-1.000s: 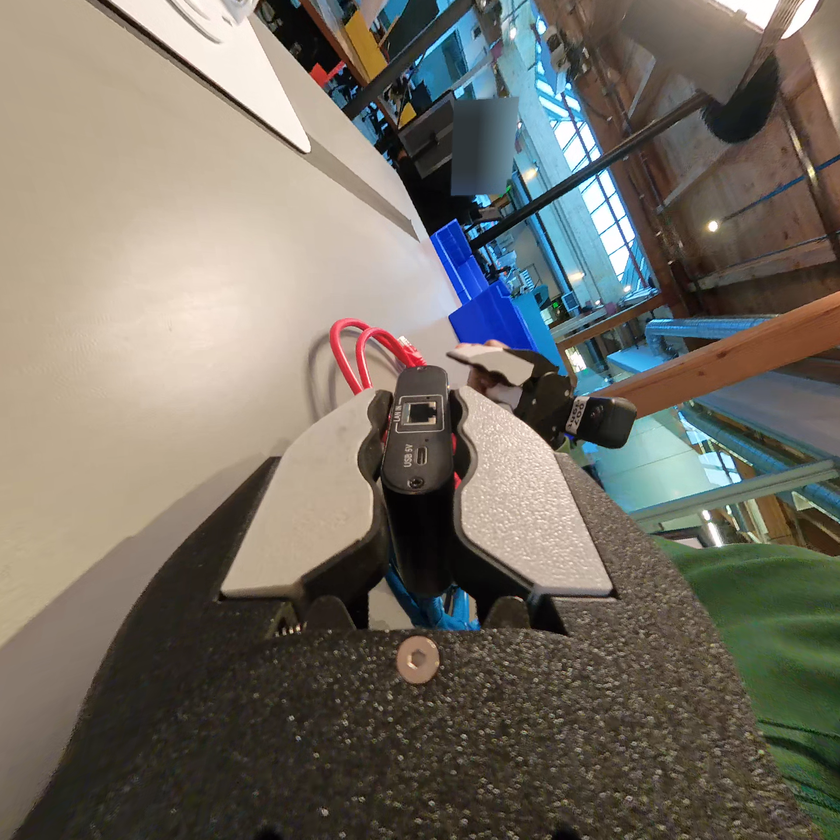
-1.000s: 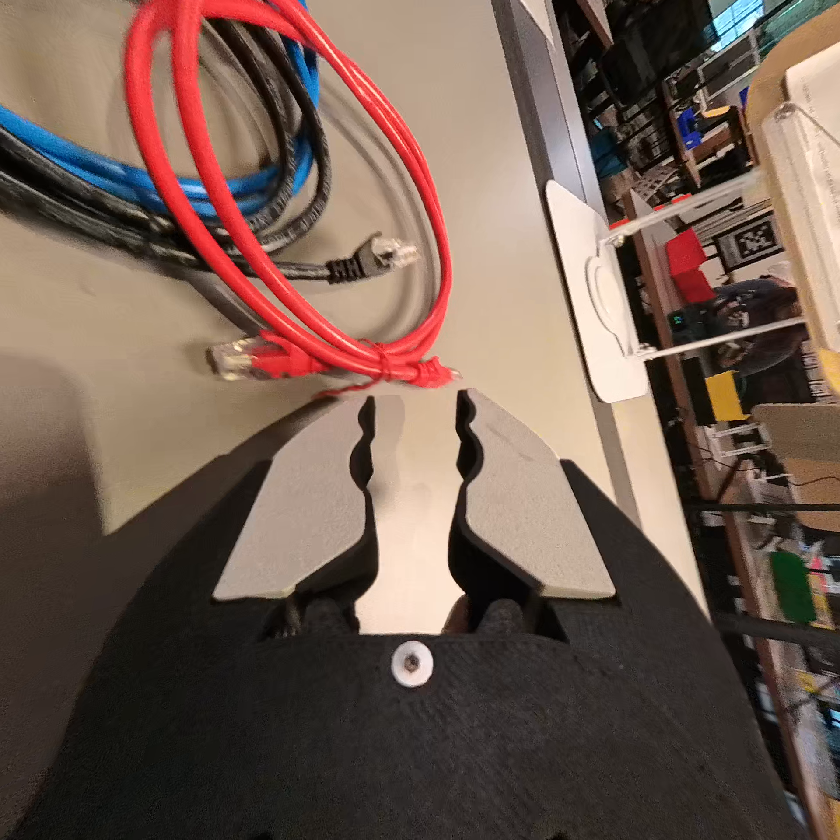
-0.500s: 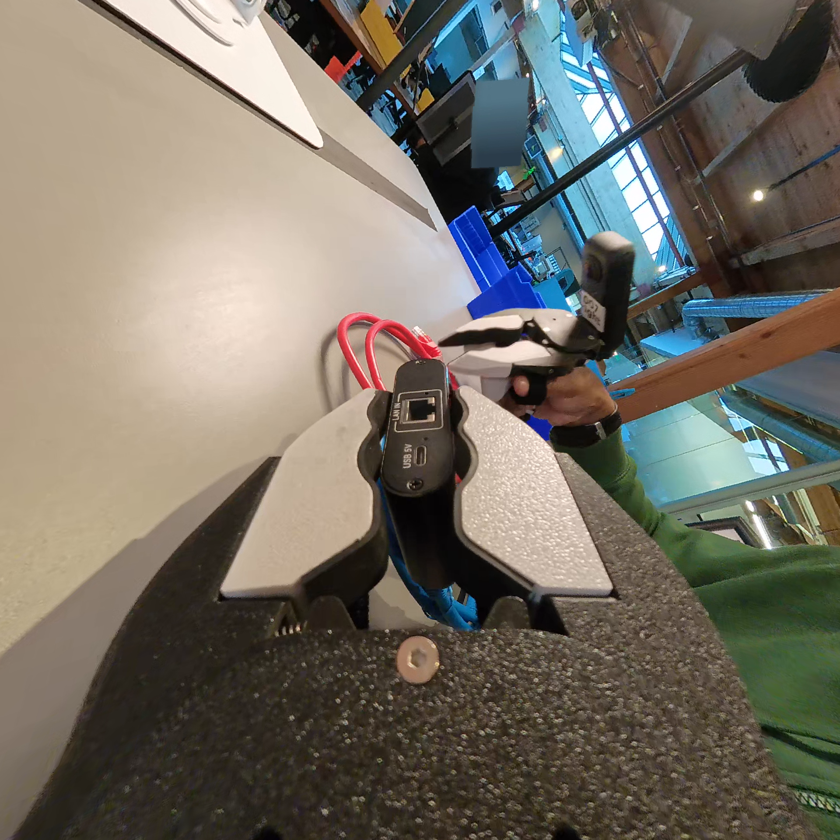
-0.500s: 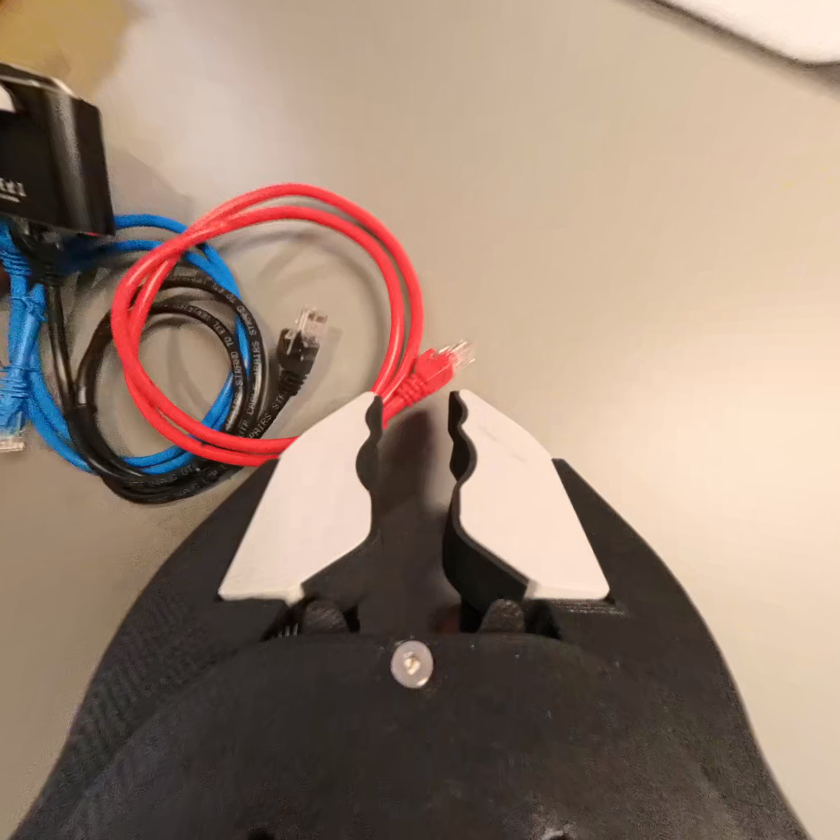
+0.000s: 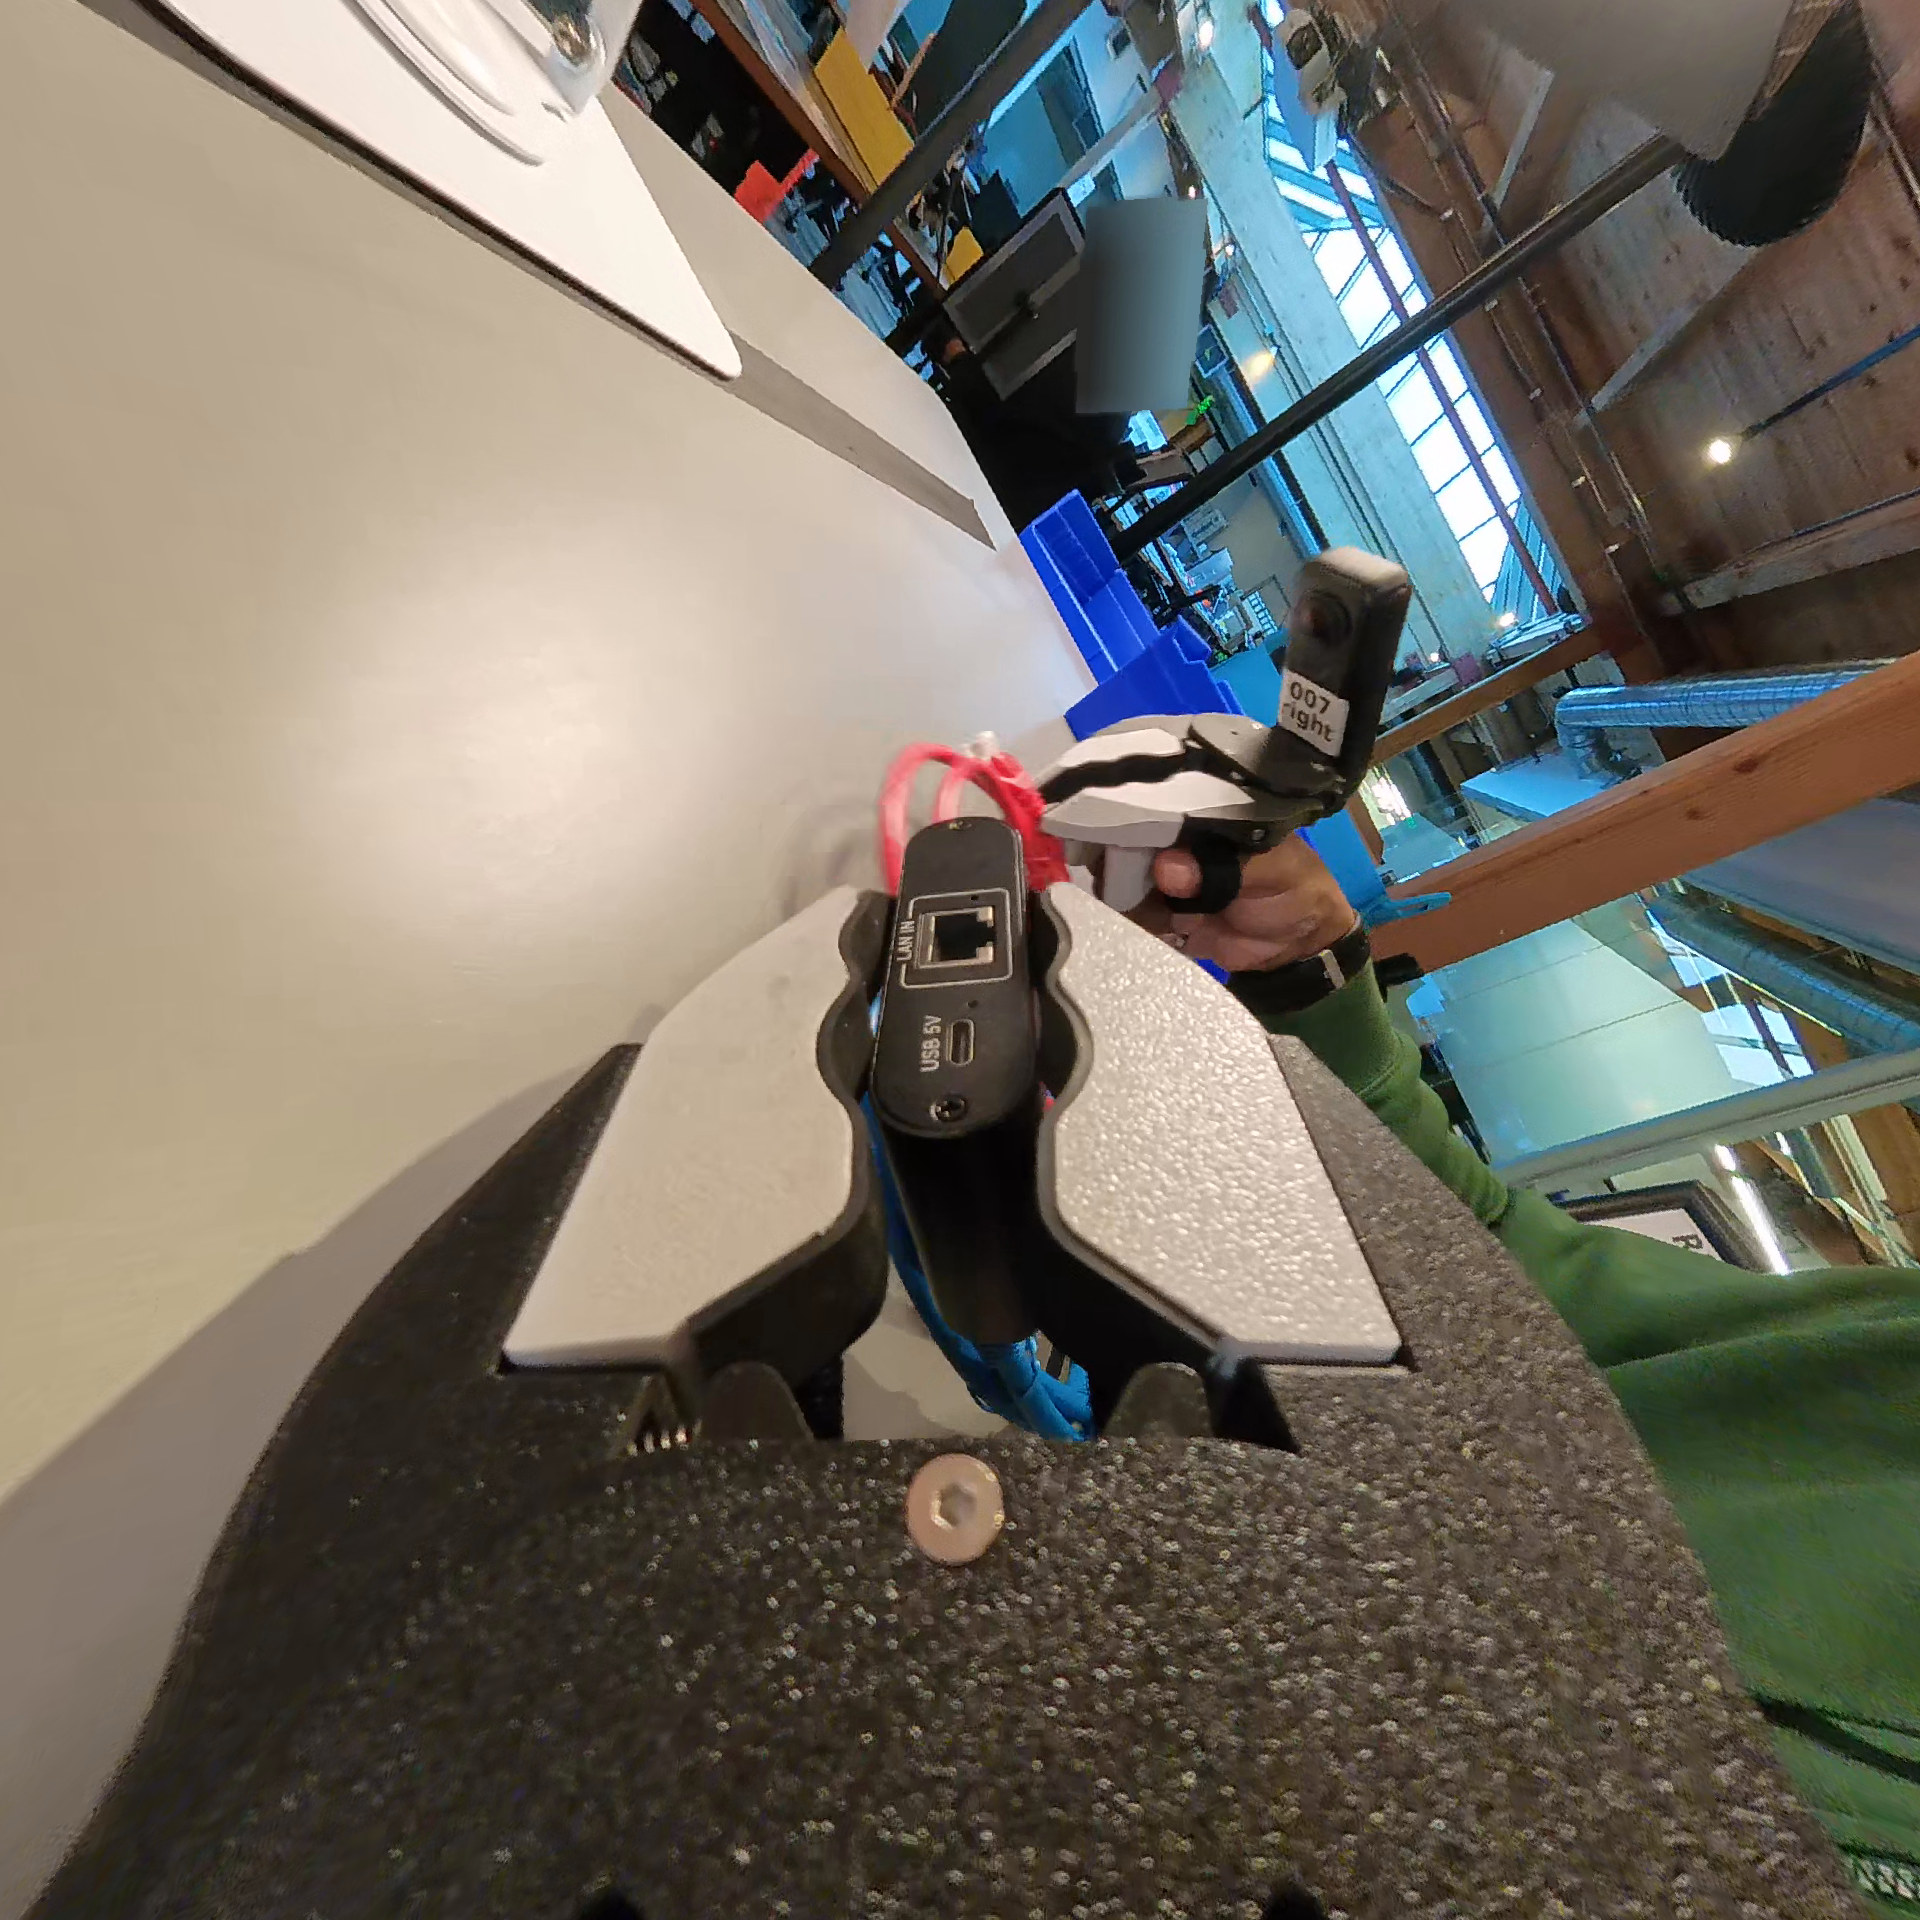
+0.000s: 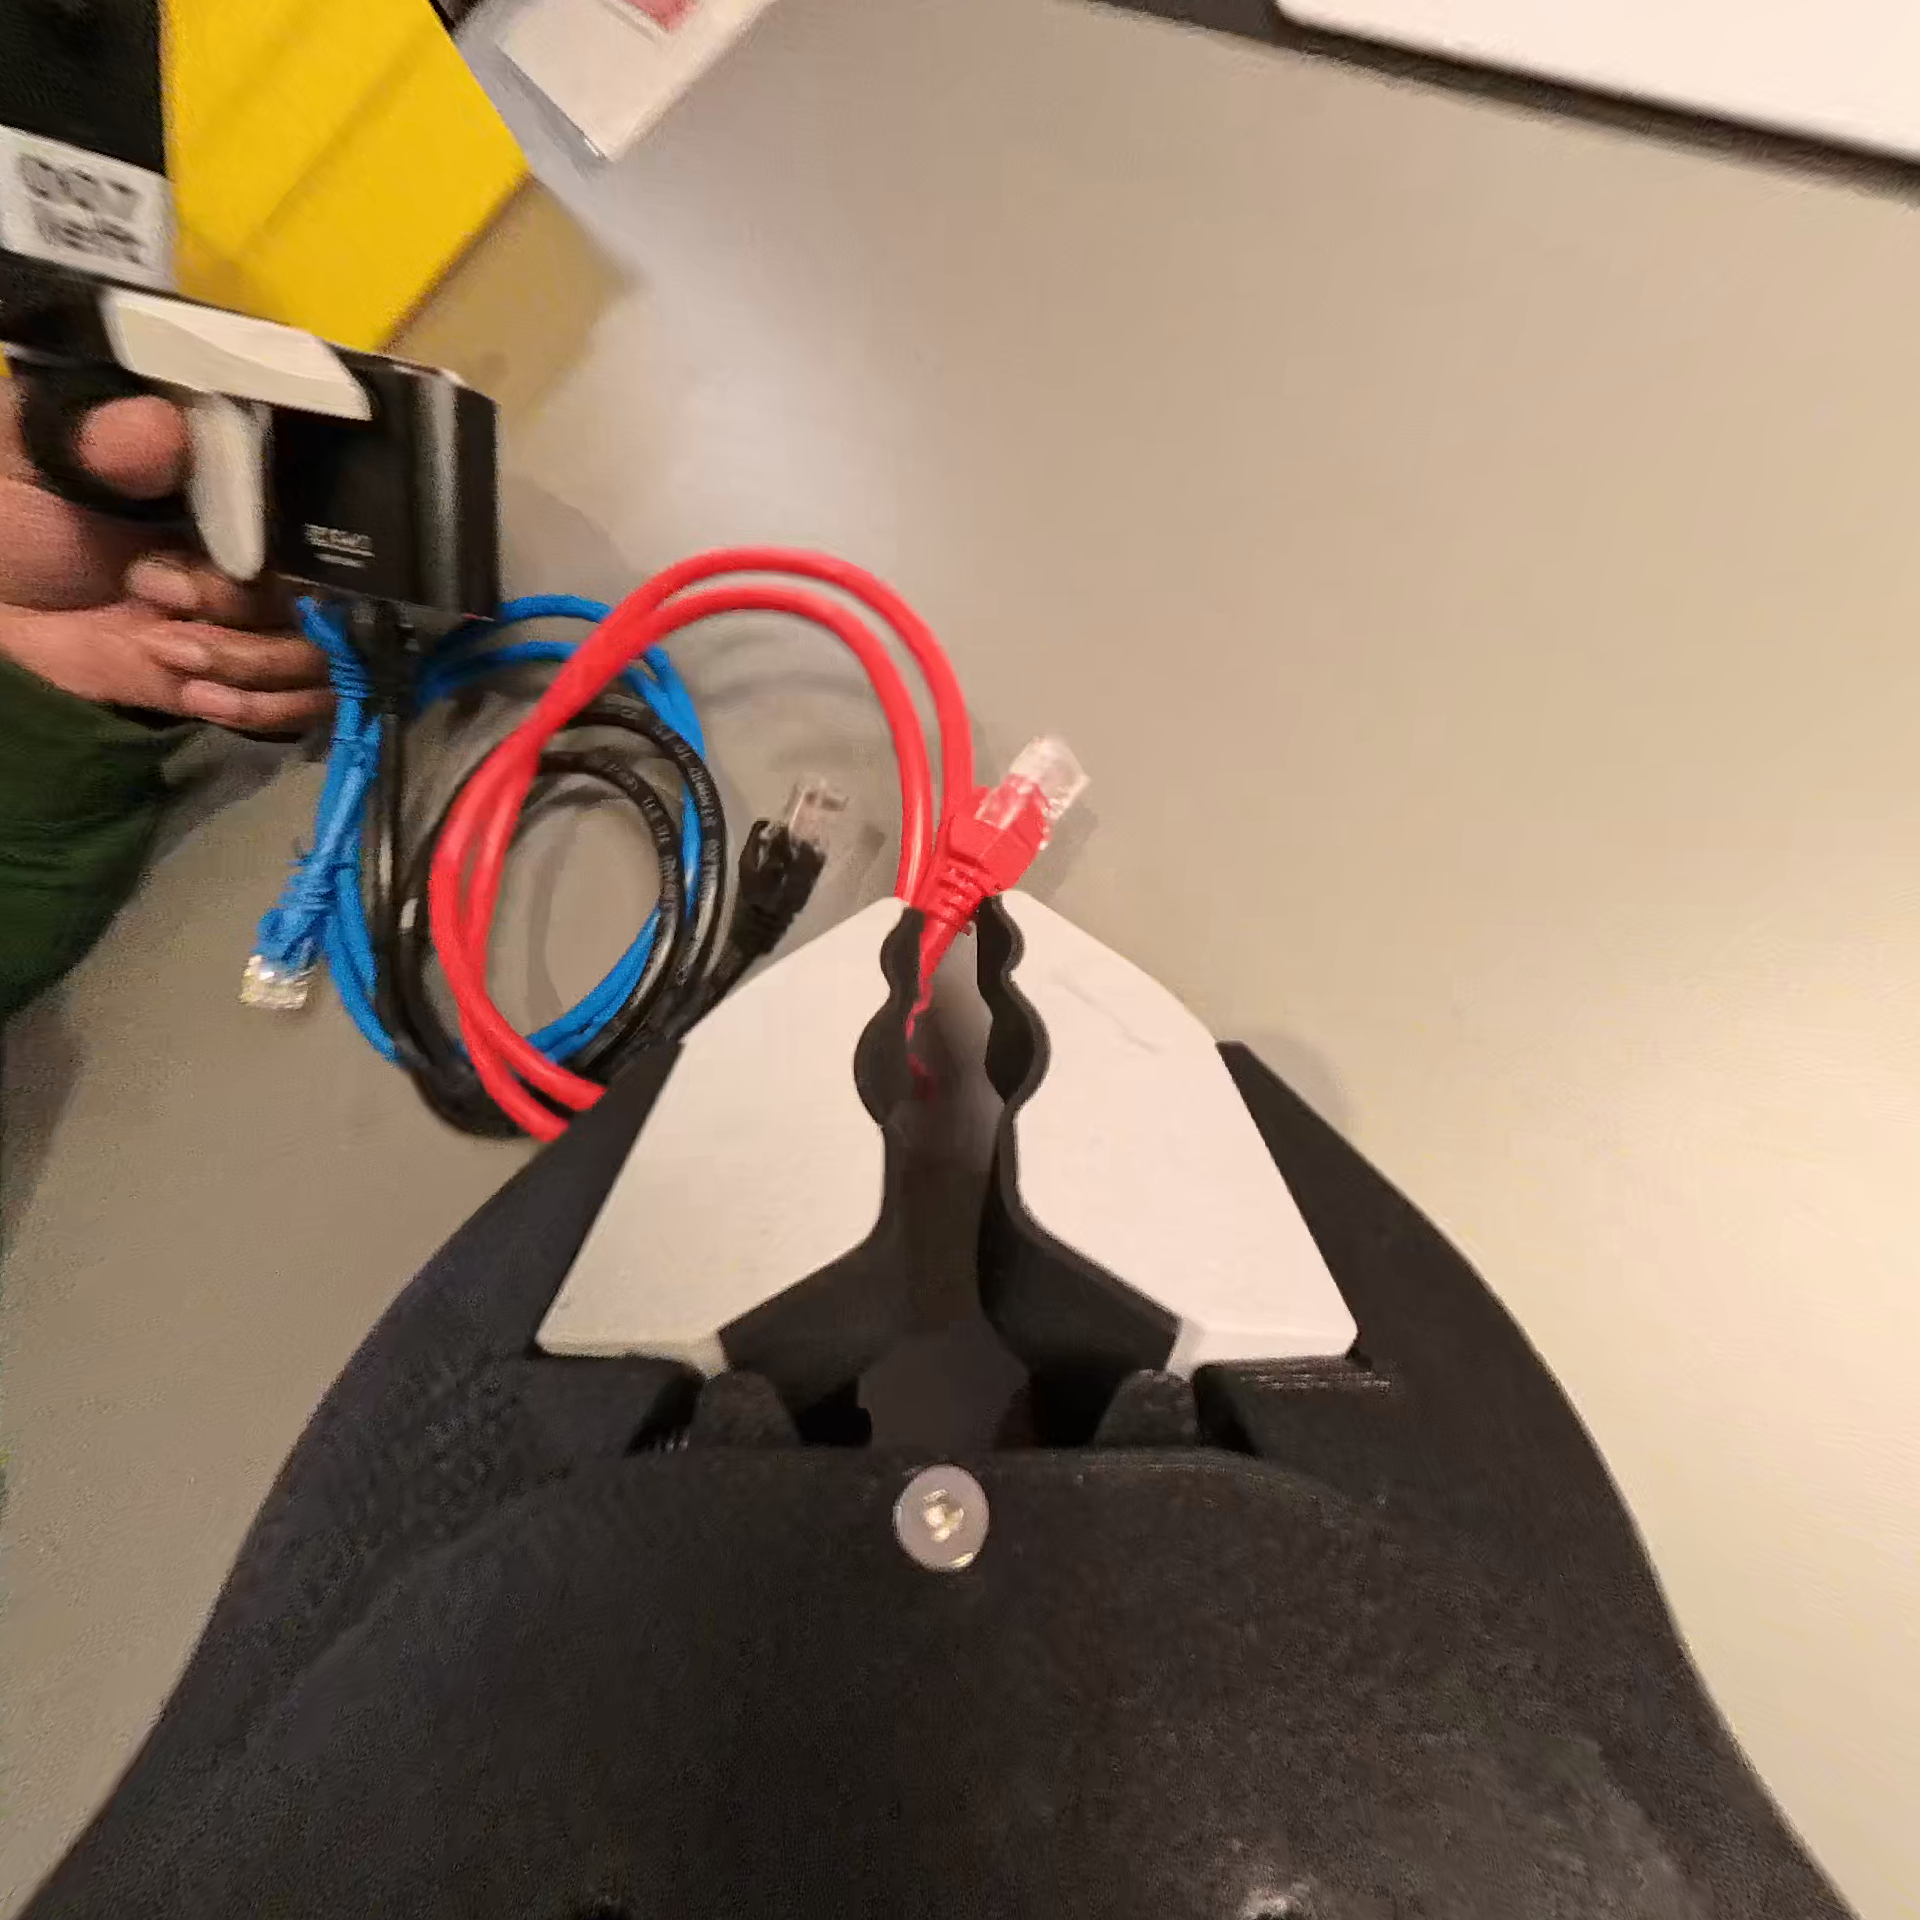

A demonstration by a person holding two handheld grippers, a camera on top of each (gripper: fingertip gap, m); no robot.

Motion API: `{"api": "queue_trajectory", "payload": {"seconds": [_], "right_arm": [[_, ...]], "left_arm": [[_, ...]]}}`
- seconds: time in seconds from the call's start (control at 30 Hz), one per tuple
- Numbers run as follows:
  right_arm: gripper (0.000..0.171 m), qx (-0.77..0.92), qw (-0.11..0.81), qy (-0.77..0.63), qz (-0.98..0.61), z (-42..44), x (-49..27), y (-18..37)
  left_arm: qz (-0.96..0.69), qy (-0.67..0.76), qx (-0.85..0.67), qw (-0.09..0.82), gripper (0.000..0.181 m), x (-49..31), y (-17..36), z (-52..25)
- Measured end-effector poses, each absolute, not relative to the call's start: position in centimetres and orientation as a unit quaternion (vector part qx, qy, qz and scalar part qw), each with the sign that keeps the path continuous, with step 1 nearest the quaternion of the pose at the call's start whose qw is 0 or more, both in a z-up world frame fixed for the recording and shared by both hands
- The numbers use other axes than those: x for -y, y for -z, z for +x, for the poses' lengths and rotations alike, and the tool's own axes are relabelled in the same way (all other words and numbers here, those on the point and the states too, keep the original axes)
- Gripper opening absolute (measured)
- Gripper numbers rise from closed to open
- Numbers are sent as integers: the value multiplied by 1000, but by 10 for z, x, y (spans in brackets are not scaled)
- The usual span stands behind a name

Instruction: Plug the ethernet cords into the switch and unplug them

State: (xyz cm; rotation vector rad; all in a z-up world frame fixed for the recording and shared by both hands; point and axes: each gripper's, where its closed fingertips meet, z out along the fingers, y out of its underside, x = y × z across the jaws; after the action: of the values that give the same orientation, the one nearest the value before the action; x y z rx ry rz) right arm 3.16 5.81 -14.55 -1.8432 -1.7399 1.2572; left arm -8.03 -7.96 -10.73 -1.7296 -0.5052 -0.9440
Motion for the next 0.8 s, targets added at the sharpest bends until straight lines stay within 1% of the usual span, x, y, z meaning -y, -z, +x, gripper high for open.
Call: {"api": "queue_trajectory", "payload": {"seconds": [0.03,0.13,0.2,0.3,0.4,0.47,0.6,0.73,0.8], "right_arm": [[9,605,159,-454,-635,36,-61,138],[6,597,175,-502,-601,51,-66,112],[0,583,176,-531,-589,59,-69,99],[0,570,167,-558,-580,64,-67,91],[0,596,185,-510,-592,60,-66,105],[0,622,220,-458,-595,56,-69,113],[9,706,277,-352,-549,52,-57,126],[20,767,270,-277,-512,52,-42,147],[21,773,267,-245,-520,53,-48,158]], "left_arm": [[-723,390,212,529,28,81,106,-84],[-715,362,224,555,28,87,97,-102],[-694,332,234,595,27,92,84,-121],[-645,292,235,666,28,102,57,-141],[-623,286,233,690,28,106,47,-144],[-621,291,236,688,28,104,49,-142],[-625,307,233,679,28,100,54,-135],[-630,314,225,674,28,97,56,-128],[-632,320,221,670,28,95,56,-125]]}}
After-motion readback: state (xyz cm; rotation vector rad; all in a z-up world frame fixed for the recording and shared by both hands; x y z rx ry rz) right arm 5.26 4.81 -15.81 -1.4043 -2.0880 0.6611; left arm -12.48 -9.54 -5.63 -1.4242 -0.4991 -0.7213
